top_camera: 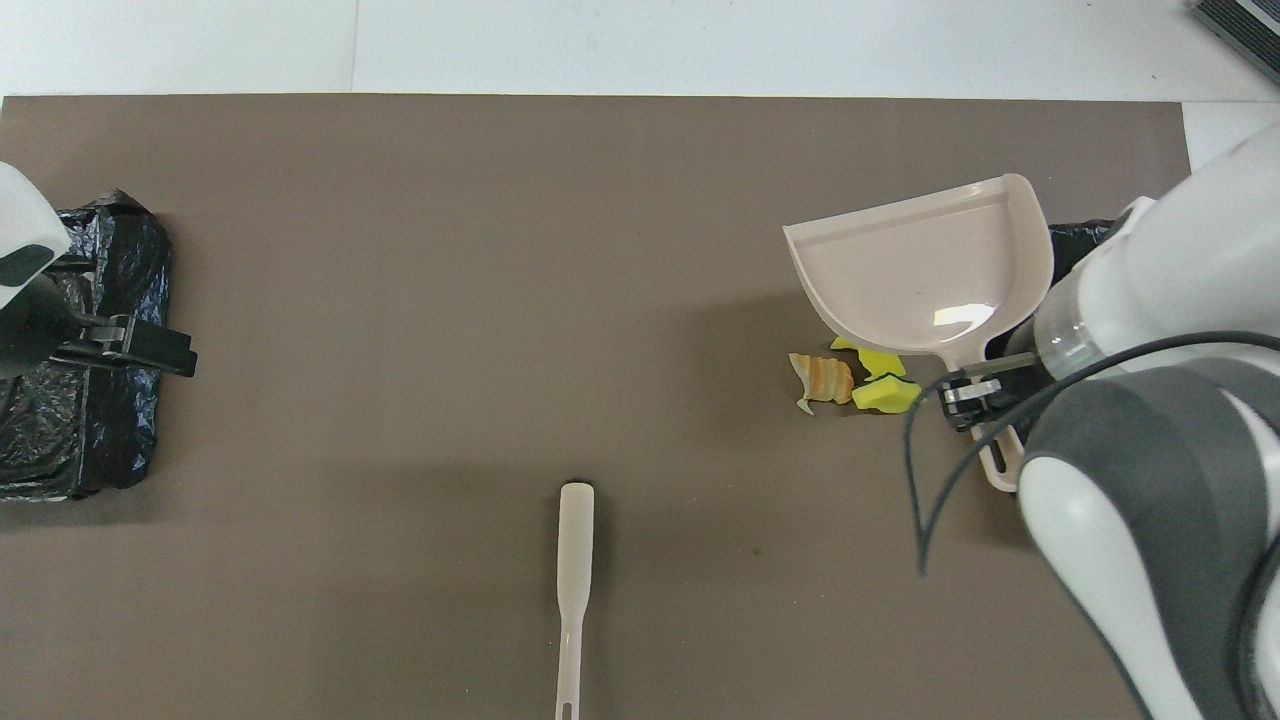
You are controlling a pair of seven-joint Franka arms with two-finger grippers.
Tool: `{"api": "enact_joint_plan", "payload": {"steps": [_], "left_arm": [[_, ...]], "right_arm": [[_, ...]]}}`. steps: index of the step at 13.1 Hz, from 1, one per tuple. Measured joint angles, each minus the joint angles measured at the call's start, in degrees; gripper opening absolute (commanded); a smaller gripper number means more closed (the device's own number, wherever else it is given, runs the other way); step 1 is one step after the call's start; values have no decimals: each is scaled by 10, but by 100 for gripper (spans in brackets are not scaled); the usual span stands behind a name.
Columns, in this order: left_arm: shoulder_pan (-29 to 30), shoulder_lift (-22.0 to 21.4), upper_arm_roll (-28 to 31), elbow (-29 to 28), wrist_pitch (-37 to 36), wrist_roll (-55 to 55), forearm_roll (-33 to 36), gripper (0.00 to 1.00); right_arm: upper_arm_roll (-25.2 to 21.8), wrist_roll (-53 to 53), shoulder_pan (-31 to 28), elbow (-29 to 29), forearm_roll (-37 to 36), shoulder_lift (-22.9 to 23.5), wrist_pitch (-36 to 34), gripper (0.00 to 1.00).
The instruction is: Sweep and dump trash in bin
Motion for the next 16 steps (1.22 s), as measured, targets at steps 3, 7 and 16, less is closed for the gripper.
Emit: {"api": "enact_joint_plan", "payload": {"steps": [3, 7, 16], "left_arm": [[0, 10, -7, 15, -2, -1, 2, 100], [-1, 11, -9, 31, -3, -1, 2, 100], [-11, 11, -14, 30, -1, -11, 2, 100]], "right_arm": [[1, 143, 66, -2, 52, 58, 110, 0], [1, 242, 152, -4, 61, 165, 244, 0], [-2, 263, 215, -30, 62, 237, 388, 0]]}}
